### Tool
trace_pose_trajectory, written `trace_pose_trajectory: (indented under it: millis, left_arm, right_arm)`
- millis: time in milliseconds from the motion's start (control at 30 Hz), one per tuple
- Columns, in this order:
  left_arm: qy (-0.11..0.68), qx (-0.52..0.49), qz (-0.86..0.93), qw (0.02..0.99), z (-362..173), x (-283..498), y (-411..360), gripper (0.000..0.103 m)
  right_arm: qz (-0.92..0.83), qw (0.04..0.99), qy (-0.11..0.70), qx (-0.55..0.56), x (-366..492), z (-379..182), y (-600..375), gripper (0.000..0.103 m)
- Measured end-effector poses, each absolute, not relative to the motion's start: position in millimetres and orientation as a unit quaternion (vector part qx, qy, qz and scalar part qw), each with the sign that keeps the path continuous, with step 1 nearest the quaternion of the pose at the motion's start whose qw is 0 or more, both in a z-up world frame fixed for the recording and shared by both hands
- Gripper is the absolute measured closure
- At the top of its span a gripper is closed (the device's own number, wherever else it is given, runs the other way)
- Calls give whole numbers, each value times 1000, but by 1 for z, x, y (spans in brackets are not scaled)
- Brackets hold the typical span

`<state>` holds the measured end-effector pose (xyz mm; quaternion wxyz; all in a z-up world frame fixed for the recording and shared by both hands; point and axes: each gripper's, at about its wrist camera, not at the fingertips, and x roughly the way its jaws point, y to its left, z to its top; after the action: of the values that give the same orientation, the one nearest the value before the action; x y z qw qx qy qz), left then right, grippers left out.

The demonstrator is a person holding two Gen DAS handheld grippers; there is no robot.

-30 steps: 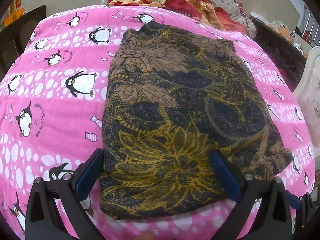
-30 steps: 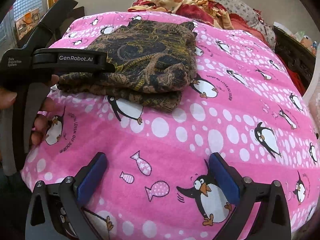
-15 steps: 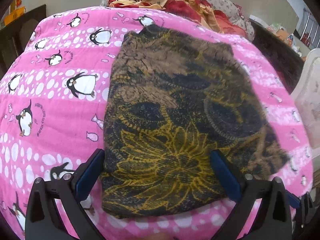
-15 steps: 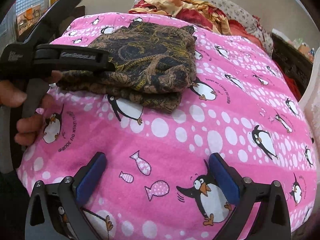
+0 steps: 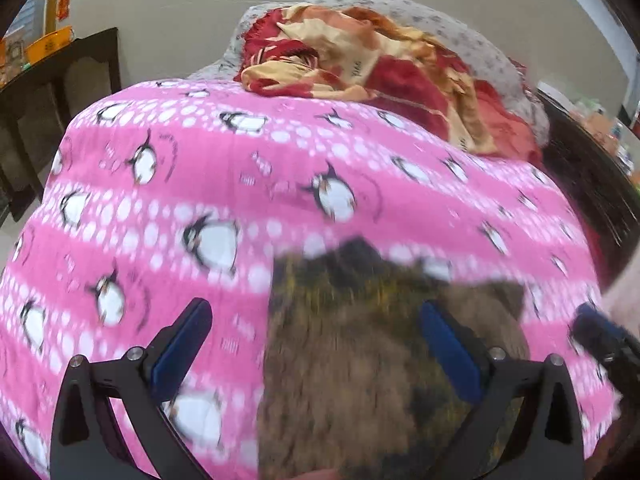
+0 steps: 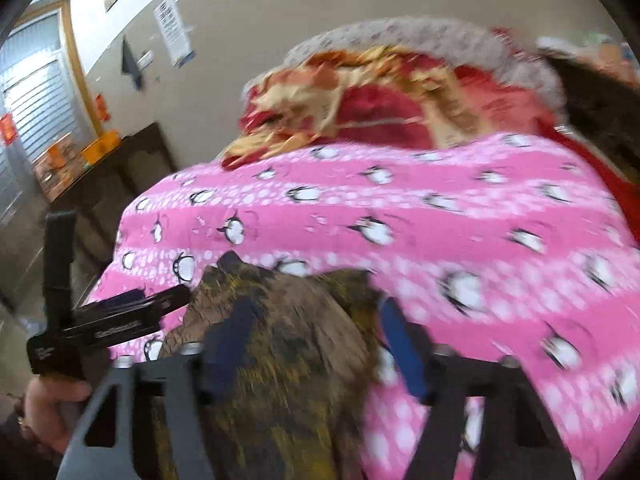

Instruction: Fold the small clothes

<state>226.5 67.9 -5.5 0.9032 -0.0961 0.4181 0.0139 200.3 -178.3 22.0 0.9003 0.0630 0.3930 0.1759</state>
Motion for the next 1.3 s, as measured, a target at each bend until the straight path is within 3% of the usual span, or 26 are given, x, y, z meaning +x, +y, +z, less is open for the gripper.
trace_pose_trajectory:
  millis: [33, 133, 333, 433, 633, 1300]
  left_arm:
    - [418, -99, 21, 903, -8, 234, 66, 0]
    - [416, -105, 39, 902, -14, 249, 57, 3]
    - [455, -90, 46, 885, -59, 269, 40, 4]
    - [463, -140, 31, 875, -75, 271, 54, 0]
    - [462, -135, 33, 876, -77, 272, 52, 0]
    - [466, -134, 34, 874, -77, 269, 52, 0]
  right_arm:
    - [172, 895, 408, 53, 213, 15, -171, 85]
    - [166, 875, 450, 63, 240, -10, -160, 94]
    - [137, 872, 467, 47, 270, -49, -154, 94]
    - [113, 880, 458, 50, 278, -67, -168, 99]
    - [116, 906, 406, 15, 262, -73, -164, 98]
    - [119, 909, 399, 21, 260, -71, -165, 97]
